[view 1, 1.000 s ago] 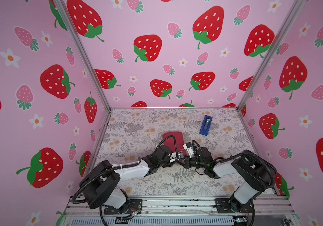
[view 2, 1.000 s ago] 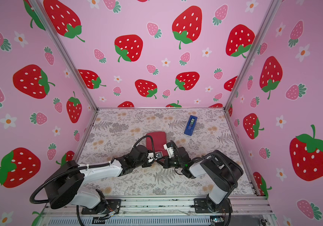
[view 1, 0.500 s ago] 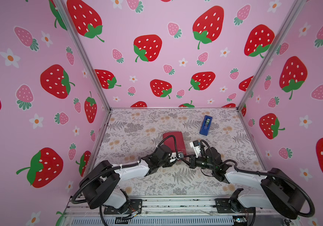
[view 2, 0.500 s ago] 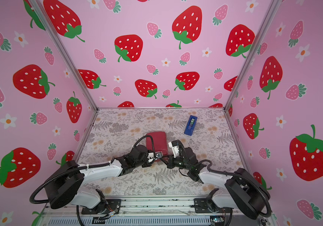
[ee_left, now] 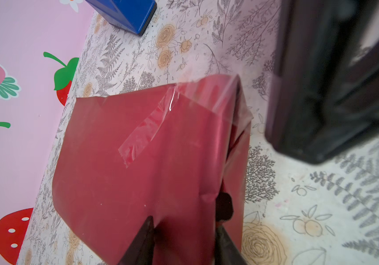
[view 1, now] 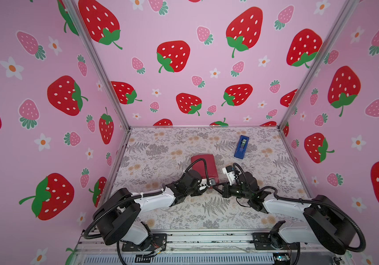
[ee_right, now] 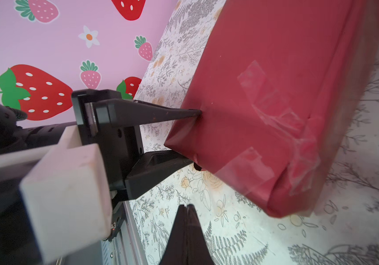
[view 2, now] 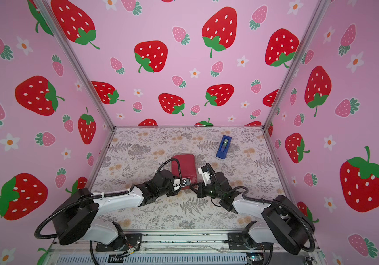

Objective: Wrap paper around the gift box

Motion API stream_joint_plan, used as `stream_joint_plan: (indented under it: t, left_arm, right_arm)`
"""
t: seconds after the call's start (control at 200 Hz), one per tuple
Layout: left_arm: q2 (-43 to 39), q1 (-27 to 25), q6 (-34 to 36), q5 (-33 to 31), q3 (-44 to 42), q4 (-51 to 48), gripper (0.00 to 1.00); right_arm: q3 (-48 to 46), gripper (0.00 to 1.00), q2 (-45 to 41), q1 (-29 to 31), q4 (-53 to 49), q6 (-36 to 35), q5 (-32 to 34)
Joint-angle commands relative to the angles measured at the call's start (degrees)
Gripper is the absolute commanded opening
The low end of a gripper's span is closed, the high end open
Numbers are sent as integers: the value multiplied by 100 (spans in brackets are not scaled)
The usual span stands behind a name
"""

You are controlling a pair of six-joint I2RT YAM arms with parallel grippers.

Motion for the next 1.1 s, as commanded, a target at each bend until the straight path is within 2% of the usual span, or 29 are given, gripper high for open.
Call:
stream_joint_plan:
  t: [0.0,0.23,0.41,0.66,1.096]
  left_arm:
    - [142,62,-66,-30,-8,-705,41]
    - [135,62,-63,-44,-9,-709,41]
    - [157,60,-66,-39,10,-737,41]
    - [166,66,-64,-39,19,-753,41]
    - [142,62,-61,-39,27,-788,40]
  right_arm:
    - [290,0,204,62,522,-200,-320]
    - [559,0,571,111,591,-544,-312]
    - [763,0,1092,111,652,-704,-671]
    - [744,0,1398,111,713,-794,-821]
    - [754,1,1554,104,524,-839,-592]
